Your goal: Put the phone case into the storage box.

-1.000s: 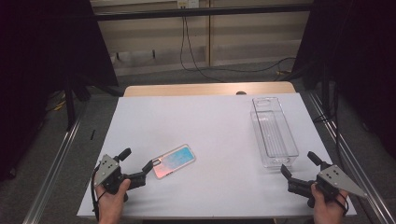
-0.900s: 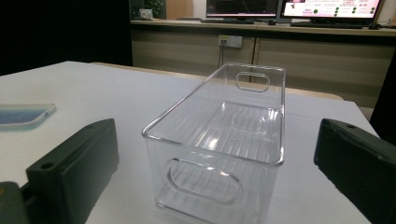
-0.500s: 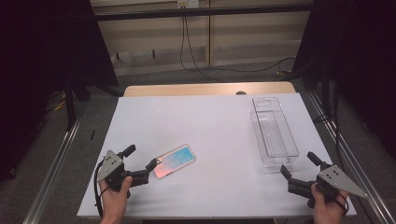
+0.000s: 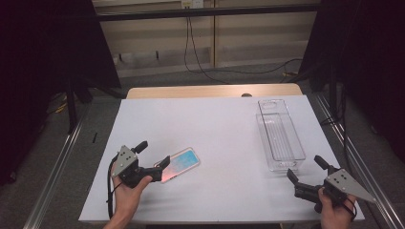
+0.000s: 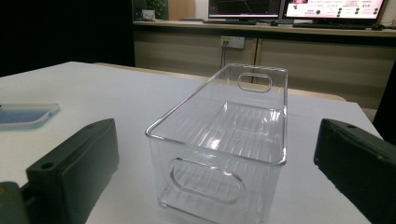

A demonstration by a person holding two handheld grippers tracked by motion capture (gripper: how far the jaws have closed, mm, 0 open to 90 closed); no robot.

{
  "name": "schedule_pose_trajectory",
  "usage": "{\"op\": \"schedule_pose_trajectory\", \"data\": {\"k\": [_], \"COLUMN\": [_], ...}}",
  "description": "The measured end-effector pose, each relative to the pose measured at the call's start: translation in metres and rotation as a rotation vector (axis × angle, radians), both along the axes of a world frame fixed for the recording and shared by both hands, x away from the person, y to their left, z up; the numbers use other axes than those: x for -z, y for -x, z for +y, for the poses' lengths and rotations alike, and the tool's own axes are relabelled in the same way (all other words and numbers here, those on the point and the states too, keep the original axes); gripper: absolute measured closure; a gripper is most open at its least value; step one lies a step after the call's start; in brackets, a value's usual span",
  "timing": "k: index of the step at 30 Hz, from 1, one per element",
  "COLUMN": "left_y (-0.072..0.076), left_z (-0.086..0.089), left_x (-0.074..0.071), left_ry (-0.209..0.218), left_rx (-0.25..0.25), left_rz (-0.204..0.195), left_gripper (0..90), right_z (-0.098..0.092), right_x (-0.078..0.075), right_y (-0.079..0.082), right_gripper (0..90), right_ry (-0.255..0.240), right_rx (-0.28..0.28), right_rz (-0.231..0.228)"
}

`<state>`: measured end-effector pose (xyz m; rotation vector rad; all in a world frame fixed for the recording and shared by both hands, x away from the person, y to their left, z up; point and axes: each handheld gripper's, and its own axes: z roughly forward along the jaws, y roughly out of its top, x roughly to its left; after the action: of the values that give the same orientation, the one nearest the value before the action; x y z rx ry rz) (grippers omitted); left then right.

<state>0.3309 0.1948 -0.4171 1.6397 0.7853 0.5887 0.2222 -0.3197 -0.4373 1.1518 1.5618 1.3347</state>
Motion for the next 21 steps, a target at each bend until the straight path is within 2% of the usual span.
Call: {"op": "schedule_pose_trajectory", "data": {"k": [2, 5, 10, 13, 21], "left_y": [-0.004, -0.009, -0.016, -0.024, -0.039], "left_z": [-0.002, -0.005, -0.013, -0.021, -0.027], "left_x": [0.001, -0.001, -0.004, -0.008, -0.009], "left_ry": [-0.002, 0.023, 0.014, 0.034, 0.017], "left_rx": [0.0, -0.005, -0.008, 0.0, -0.023], "left_rz": [0.001, 0.011, -0.015, -0.003, -0.037], "left_gripper": [1.6, 1.7, 2.1, 2.6, 2.9], "right_z": [0.0, 0.0, 0.0, 0.0, 0.0], "right_x": [0.0, 0.0, 0.0, 0.0, 0.0], "right_y": [0.0, 0.0, 0.0, 0.0, 0.0], "right_gripper": [0.0, 0.0, 0.0, 0.0, 0.0], "right_ry": [0.002, 0.002, 0.005, 0.006, 0.001], "right_rx": [-0.002, -0.002, 0.0, 0.0, -0.001], "right_rz": [0.0, 0.0, 0.003, 0.004, 0.003]}}
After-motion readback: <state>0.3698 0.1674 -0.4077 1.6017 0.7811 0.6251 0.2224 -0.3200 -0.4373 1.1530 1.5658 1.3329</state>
